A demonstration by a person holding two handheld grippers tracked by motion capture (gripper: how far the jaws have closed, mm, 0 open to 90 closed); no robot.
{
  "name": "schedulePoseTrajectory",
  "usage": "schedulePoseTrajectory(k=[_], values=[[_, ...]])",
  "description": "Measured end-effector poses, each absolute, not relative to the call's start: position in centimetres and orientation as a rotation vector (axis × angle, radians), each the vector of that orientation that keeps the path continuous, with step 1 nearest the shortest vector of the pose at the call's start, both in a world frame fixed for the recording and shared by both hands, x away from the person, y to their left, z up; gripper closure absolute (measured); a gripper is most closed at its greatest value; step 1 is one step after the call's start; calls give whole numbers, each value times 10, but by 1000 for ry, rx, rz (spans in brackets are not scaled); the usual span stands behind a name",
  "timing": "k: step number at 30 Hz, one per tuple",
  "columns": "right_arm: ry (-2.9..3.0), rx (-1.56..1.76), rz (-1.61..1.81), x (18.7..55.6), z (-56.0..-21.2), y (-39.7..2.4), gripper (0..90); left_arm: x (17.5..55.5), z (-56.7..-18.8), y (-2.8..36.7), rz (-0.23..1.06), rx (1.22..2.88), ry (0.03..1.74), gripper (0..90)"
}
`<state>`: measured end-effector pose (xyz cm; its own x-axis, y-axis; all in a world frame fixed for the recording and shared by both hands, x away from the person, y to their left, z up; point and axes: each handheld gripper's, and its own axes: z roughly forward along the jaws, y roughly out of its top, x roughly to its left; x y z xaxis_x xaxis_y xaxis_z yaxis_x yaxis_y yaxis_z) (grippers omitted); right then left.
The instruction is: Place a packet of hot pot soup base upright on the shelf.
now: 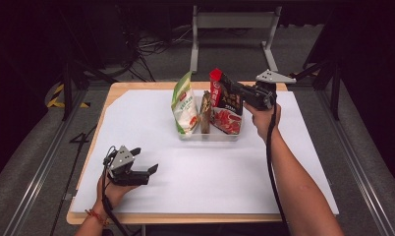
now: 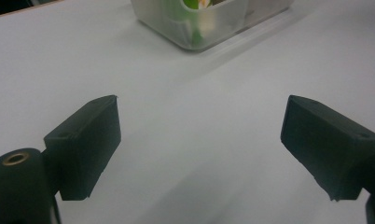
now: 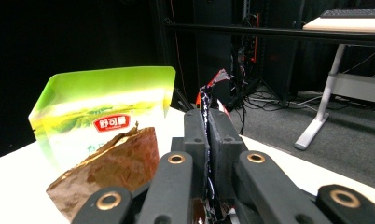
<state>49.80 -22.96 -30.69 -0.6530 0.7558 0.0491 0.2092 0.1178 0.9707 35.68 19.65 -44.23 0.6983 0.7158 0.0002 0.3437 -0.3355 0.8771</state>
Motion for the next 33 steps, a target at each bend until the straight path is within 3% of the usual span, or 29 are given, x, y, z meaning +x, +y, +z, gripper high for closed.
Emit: schedulePoseTrajectory(k=[33], values=[[2005, 909, 1440, 476, -311, -248, 805, 358, -443, 195, 515, 1958, 844, 120]])
